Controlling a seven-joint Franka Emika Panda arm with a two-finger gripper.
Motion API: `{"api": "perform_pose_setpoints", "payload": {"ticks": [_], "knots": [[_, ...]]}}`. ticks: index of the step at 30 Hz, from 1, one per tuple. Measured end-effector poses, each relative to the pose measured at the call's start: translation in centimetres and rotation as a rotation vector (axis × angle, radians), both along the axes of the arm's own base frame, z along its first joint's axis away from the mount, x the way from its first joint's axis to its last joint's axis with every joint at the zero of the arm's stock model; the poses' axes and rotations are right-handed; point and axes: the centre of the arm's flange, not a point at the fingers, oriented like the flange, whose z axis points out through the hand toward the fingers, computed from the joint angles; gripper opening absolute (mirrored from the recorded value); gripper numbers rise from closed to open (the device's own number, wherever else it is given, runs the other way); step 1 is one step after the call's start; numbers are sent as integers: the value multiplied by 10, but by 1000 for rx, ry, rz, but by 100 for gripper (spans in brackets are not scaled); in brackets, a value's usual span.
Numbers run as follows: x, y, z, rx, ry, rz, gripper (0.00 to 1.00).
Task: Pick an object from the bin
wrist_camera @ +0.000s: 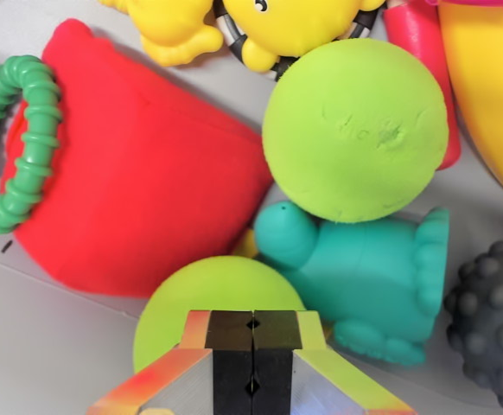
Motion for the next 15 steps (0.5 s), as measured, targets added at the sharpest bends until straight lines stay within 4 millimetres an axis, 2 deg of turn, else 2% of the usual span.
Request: {"api": "perform_pose_setpoints", "payload": {"ticks": [15], "knots": [[-1, 0, 49, 2, -3, -1, 0]]}}
